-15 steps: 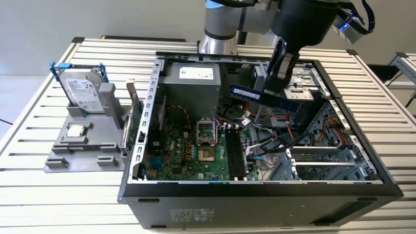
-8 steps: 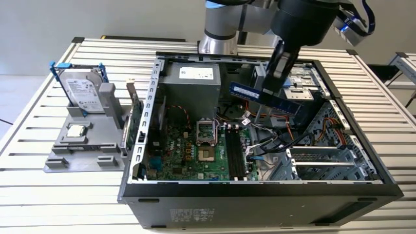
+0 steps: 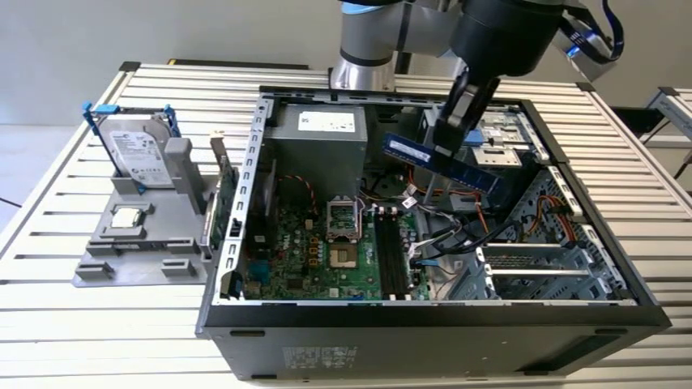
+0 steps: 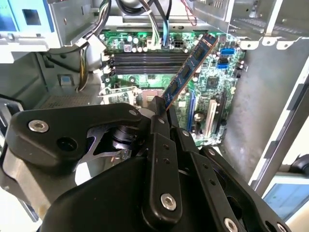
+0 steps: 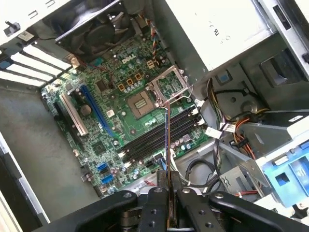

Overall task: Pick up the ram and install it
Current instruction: 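Pick up the ram and move it above insertion slot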

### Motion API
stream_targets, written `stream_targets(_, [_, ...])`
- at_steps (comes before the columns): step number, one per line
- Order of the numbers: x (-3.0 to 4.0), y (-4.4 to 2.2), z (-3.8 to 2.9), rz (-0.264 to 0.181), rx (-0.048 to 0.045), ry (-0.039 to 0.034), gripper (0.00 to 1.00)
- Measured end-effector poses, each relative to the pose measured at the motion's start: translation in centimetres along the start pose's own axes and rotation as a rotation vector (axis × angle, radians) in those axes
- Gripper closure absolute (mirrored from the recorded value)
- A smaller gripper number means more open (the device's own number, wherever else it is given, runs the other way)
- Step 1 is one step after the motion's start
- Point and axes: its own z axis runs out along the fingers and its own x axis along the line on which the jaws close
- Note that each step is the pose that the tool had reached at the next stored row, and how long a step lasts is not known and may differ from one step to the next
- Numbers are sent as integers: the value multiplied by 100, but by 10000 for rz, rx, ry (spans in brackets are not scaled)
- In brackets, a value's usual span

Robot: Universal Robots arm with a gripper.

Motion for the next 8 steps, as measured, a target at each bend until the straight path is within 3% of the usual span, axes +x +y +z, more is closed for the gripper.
stream_targets(8, [0, 0, 0, 932, -69, -48, 100])
